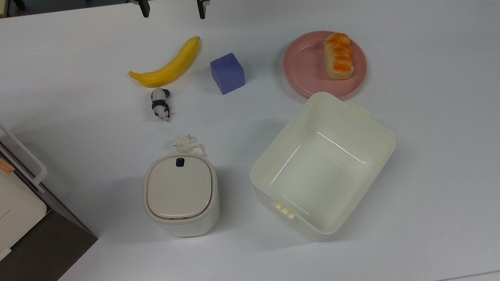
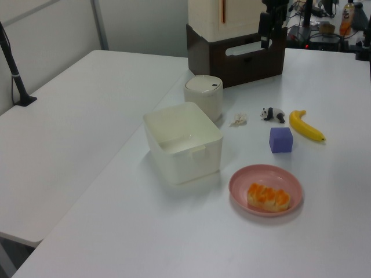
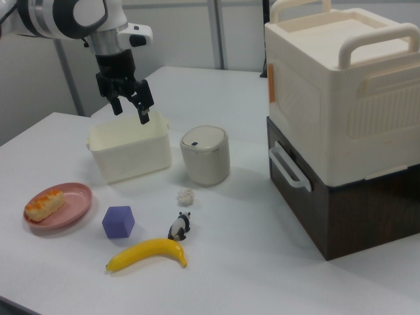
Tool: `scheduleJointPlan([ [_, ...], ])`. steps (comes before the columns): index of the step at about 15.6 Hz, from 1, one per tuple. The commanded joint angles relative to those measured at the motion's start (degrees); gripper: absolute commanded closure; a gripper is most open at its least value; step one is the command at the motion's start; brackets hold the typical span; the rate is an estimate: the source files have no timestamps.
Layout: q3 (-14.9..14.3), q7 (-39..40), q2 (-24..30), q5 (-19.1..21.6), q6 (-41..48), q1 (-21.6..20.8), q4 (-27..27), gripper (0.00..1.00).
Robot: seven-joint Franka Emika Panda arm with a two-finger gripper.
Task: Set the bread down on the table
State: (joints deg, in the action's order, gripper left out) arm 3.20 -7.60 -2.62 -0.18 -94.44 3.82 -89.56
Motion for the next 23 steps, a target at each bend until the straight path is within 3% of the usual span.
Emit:
scheduleJointPlan([
  [1,-0.03,0.40,-0.20,0.44,2.67,0.22,1.06,0.00],
  [23,0.40,0.57,-0.28,0.53,2.59,-0.56,0.97,0.00],
])
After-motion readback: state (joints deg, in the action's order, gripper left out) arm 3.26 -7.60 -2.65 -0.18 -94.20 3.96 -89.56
